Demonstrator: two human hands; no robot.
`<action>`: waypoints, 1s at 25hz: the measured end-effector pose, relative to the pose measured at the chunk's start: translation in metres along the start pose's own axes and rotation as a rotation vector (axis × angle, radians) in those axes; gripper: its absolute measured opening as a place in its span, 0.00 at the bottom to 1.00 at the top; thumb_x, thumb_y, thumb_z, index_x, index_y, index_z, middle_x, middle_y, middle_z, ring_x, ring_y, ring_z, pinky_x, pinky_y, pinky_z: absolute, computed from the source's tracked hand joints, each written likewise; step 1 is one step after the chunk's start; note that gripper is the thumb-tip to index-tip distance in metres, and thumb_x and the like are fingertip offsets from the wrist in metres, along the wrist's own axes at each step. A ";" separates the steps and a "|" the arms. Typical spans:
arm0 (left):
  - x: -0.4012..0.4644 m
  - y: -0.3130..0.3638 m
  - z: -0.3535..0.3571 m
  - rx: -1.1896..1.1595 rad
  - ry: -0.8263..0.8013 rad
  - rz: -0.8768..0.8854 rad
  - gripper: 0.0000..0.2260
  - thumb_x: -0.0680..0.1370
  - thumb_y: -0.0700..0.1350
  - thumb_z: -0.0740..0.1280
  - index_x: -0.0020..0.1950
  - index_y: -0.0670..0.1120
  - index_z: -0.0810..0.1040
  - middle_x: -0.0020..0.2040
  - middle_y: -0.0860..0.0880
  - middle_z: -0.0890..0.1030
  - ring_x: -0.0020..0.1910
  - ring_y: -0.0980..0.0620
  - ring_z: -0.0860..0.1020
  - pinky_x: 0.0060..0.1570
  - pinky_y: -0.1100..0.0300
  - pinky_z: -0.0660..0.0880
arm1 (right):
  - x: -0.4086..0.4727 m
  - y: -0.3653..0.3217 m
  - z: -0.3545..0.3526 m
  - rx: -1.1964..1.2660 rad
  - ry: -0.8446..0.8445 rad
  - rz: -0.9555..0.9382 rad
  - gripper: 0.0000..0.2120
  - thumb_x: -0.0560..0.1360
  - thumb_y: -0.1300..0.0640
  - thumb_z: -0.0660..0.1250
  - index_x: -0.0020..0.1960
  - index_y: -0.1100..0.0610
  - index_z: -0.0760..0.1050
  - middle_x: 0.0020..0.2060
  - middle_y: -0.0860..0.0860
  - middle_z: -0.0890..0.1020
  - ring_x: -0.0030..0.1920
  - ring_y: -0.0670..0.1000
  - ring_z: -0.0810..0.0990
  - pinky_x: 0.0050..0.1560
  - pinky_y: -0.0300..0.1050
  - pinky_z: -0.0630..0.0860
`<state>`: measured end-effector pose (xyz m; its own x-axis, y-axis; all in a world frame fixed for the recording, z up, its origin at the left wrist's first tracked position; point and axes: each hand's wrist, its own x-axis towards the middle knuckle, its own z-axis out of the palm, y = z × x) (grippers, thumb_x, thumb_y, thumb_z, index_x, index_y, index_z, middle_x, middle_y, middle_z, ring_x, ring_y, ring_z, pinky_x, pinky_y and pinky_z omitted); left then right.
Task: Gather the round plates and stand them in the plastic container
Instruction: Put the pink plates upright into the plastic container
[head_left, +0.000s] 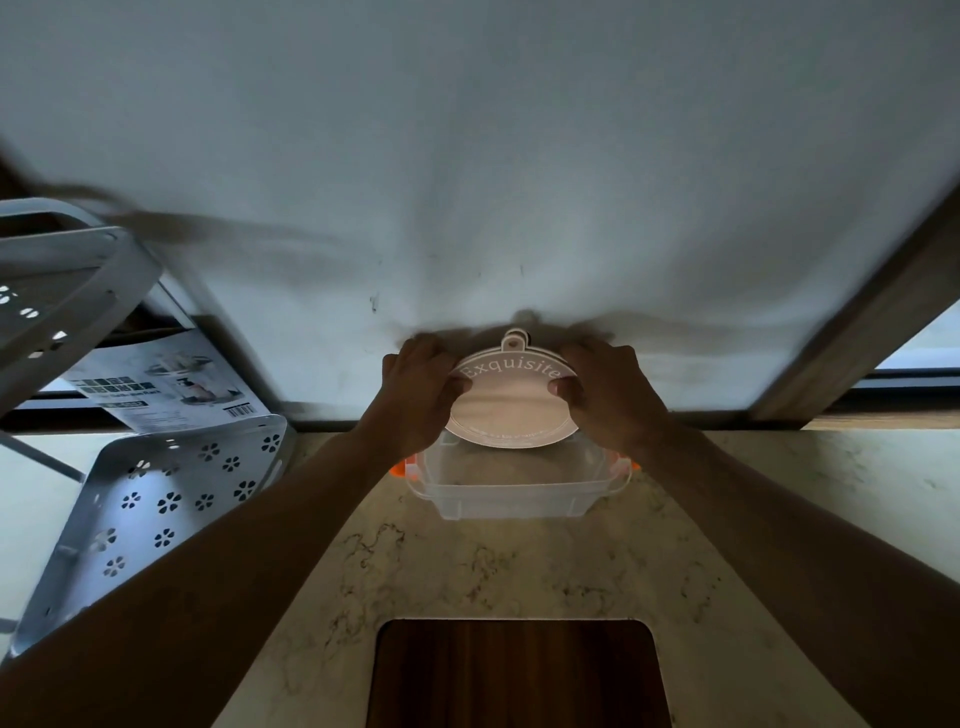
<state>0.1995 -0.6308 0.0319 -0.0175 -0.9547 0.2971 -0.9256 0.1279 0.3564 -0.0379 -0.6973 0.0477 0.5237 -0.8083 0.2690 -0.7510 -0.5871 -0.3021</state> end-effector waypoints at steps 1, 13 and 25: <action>0.000 0.000 0.001 0.004 -0.001 0.004 0.08 0.78 0.45 0.65 0.54 0.43 0.77 0.57 0.42 0.77 0.61 0.41 0.70 0.55 0.49 0.64 | 0.000 -0.001 0.000 -0.002 -0.004 0.005 0.07 0.74 0.58 0.70 0.50 0.59 0.77 0.48 0.58 0.81 0.51 0.61 0.78 0.49 0.51 0.66; 0.000 0.001 0.007 0.013 0.075 -0.007 0.09 0.77 0.47 0.67 0.55 0.46 0.77 0.57 0.45 0.75 0.60 0.44 0.69 0.53 0.50 0.67 | -0.004 -0.006 0.003 -0.006 0.065 0.027 0.09 0.72 0.60 0.71 0.49 0.64 0.77 0.53 0.61 0.74 0.55 0.62 0.73 0.56 0.54 0.73; -0.003 0.014 -0.016 -0.045 0.094 -0.084 0.15 0.75 0.52 0.68 0.59 0.48 0.77 0.58 0.49 0.76 0.58 0.47 0.74 0.56 0.49 0.70 | -0.009 -0.007 -0.010 -0.034 0.079 0.037 0.20 0.72 0.47 0.70 0.59 0.56 0.74 0.59 0.57 0.75 0.59 0.59 0.73 0.55 0.54 0.70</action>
<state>0.1923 -0.6221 0.0502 0.0964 -0.9336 0.3452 -0.9042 0.0629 0.4224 -0.0418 -0.6856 0.0567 0.4632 -0.8224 0.3304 -0.7830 -0.5543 -0.2823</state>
